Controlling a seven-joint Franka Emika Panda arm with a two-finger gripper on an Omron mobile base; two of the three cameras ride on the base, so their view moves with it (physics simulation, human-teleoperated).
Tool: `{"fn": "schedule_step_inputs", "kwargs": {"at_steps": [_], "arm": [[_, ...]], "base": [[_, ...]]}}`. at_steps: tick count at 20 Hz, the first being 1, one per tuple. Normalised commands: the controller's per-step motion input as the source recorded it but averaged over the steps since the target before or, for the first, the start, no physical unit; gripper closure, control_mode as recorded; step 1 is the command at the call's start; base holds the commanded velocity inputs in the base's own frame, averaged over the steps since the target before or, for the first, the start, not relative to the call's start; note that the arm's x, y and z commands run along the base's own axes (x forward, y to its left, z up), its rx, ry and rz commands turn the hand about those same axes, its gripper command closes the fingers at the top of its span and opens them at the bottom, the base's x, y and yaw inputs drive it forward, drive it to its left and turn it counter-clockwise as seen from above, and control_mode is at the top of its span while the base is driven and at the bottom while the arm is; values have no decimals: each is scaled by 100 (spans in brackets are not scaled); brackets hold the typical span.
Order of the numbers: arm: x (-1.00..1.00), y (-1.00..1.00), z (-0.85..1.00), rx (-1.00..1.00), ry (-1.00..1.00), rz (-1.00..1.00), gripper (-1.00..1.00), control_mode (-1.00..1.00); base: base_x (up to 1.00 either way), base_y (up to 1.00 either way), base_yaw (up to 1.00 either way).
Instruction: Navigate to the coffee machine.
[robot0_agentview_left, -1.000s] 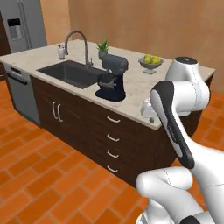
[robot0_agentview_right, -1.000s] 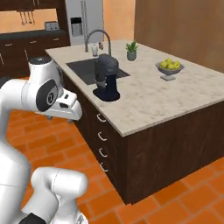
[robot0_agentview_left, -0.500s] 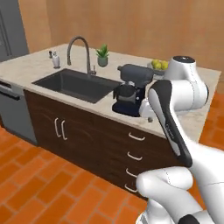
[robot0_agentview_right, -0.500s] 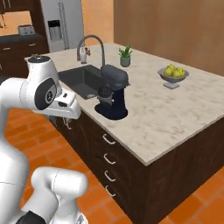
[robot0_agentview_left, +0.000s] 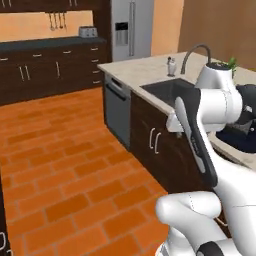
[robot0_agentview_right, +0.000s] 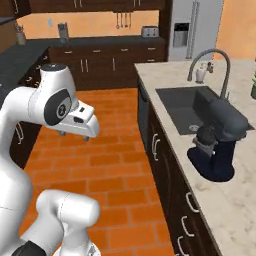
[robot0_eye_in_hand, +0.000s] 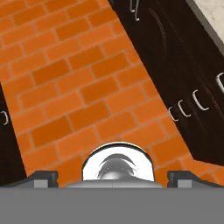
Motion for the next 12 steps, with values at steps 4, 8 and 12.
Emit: {"fn": "schedule_step_inputs", "kwargs": {"at_steps": [4,8,12], "arm": [[0,0,0,0,0,0,-100,100],[0,0,0,0,0,0,-100,100],[0,0,0,0,0,0,-100,100]], "base": [[14,0,99],[77,0,74],[100,0,28]]}}
